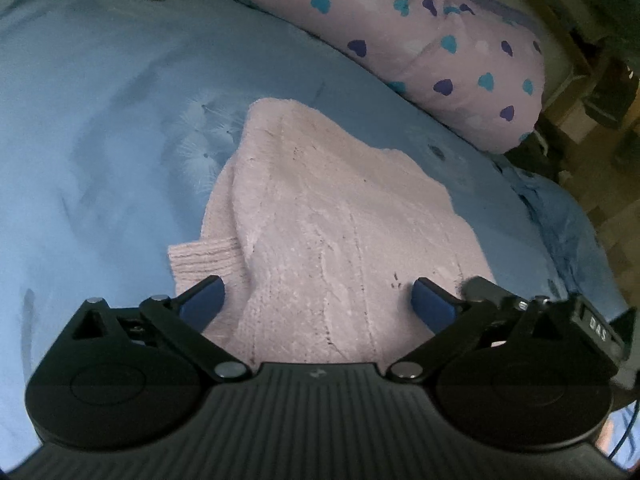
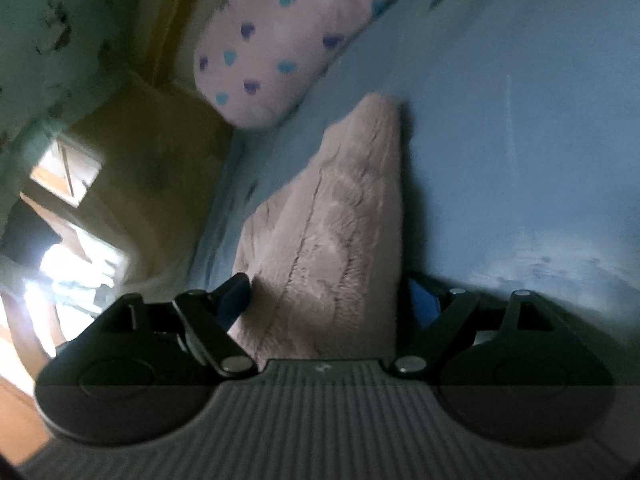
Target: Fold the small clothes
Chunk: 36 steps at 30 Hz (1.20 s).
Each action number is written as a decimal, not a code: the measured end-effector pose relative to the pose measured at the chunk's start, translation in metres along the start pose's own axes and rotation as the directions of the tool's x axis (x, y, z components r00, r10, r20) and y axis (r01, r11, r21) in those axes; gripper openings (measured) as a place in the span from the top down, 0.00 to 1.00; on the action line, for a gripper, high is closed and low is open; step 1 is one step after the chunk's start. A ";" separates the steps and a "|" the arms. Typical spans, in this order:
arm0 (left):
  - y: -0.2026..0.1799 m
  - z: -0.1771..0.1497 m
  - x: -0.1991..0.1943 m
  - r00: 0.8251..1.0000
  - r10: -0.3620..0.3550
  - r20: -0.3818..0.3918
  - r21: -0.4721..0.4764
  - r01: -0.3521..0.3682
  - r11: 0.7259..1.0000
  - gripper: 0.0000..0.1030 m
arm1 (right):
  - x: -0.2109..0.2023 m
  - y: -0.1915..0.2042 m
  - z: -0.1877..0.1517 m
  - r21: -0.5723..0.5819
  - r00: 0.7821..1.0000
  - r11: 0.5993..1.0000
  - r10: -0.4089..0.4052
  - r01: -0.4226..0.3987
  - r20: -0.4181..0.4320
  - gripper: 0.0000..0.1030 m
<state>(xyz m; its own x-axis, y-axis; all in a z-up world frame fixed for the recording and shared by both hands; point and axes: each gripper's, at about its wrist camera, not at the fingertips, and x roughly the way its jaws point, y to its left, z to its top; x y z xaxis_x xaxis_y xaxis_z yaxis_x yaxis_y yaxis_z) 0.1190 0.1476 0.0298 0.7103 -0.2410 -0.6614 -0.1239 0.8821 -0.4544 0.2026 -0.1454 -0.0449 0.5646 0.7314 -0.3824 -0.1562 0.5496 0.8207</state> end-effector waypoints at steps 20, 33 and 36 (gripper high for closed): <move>-0.026 -0.038 -0.060 0.974 -0.190 -0.127 -0.145 0.172 0.974 0.56 | -0.053 0.054 -0.013 -0.003 0.993 0.995 -0.103 0.103 -0.049 0.50; -0.116 -0.131 -0.096 0.943 -0.164 -0.289 0.062 0.190 0.980 0.56 | -0.189 0.023 -0.047 0.039 0.983 0.985 -0.168 0.171 -0.068 0.49; -0.127 -0.143 -0.100 0.961 -0.094 -0.261 0.146 0.136 0.980 0.54 | -0.201 0.012 -0.055 0.009 0.969 0.970 -0.242 0.243 -0.060 0.47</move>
<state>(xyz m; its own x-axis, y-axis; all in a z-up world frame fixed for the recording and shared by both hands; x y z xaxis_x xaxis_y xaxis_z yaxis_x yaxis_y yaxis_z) -0.0351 0.0014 0.0682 0.5130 -0.4205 -0.7483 0.0767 0.8908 -0.4480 0.0429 -0.2642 0.0184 0.5363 0.5997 -0.5939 -0.0075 0.7070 0.7071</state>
